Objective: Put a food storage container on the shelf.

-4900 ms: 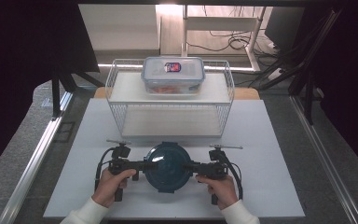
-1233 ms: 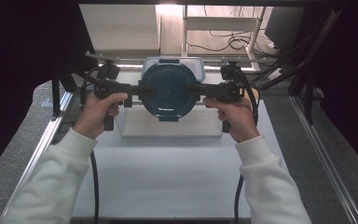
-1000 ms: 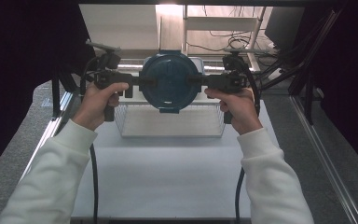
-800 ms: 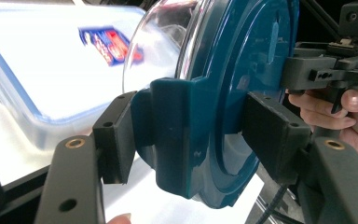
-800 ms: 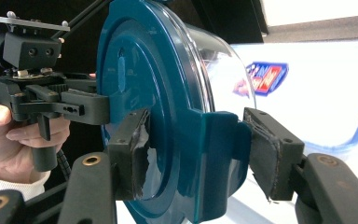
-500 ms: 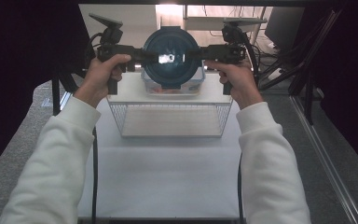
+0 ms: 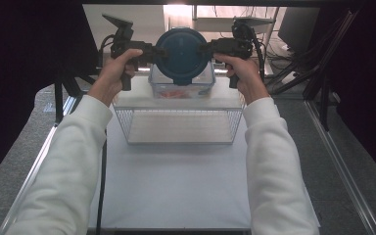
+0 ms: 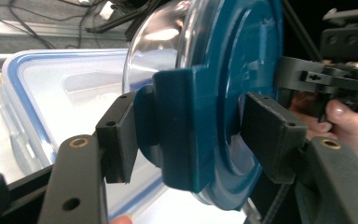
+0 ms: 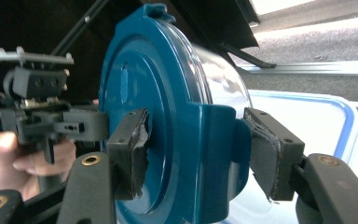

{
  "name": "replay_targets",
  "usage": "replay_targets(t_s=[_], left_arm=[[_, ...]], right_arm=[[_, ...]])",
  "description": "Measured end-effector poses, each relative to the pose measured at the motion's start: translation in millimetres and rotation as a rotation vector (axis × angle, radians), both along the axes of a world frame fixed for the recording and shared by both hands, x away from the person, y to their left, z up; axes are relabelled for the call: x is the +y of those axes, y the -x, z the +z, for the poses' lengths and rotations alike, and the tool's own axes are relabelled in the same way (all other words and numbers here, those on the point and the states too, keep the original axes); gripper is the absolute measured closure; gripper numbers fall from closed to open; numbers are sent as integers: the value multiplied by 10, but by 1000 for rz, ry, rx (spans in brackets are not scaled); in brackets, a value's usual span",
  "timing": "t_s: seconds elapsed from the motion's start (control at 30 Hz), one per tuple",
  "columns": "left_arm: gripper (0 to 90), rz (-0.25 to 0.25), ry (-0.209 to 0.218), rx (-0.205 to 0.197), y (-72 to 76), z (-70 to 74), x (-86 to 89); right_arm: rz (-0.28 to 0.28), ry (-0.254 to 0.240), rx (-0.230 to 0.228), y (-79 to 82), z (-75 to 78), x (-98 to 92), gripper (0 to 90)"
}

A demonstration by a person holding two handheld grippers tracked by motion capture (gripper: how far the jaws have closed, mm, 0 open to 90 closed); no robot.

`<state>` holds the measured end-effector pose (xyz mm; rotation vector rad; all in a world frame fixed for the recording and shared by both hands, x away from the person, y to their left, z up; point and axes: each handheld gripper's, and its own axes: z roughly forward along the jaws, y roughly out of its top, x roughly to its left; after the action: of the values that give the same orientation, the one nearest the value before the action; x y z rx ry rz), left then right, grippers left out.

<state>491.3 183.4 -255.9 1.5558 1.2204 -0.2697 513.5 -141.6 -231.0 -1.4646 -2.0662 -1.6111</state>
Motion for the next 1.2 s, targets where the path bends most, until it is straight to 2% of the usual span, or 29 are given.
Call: replay_targets(t_s=[0.1, 0.2, 0.23, 0.3, 0.47, 0.53, 0.57, 0.6, 0.67, 0.73, 0.8, 0.9, 0.97, 1.0, 1.07, 1.13, 1.2], left_arm=[[363, 13, 26, 44, -82, -54, -5], [342, 27, 46, 77, -146, -101, -1], [337, 35, 63, 89, -170, -123, 6], [338, 45, 76, 82, -184, -137, 10], [310, 66, 73, 55, -168, -162, -16], [217, 87, 44, 43, -153, -167, -22], [135, 98, 31, 25, -134, -160, -8], [135, 116, 20, -2, -100, -146, 16], [105, 159, -44, -66, 8, -91, 75], [103, 171, -112, -117, 146, -37, 127], [108, 176, -144, -180, 341, -2, 172], [107, 145, -190, -257, 668, -23, 214], [107, 137, -242, -298, 906, -83, 222], [110, 132, -249, -316, 1024, -128, 233], [116, 119, -245, -336, 1243, -255, 262], [120, 118, -295, -349, 1445, -404, 282], [124, 110, -316, -352, 1627, -566, 313]], right_arm=[[-29, -22, 37, -92, -69, 12, 391], [-48, -40, 99, -191, -168, 27, 353], [-56, -60, 116, -221, -203, 25, 353], [-69, -77, 128, -251, -240, 19, 353], [-85, -84, 121, -236, -244, 32, 344], [-98, -74, 107, -215, -244, 36, 306], [-159, -51, 54, -172, -215, 7, 203], [-159, -51, 54, -172, -215, 7, 203], [-181, -62, 5, -98, -163, -79, 174], [-159, -66, -71, 49, -83, -205, 164], [-132, -25, -150, 214, -34, -295, 165], [-88, 48, -239, 535, -44, -436, 182], [-72, 125, -288, 753, -104, -506, 188], [-70, 147, -309, 863, -148, -538, 191], [-58, 171, -342, 1069, -244, -611, 203], [-49, 184, -360, 1256, -346, -674, 205], [-45, 191, -378, 1422, -442, -738, 206]])
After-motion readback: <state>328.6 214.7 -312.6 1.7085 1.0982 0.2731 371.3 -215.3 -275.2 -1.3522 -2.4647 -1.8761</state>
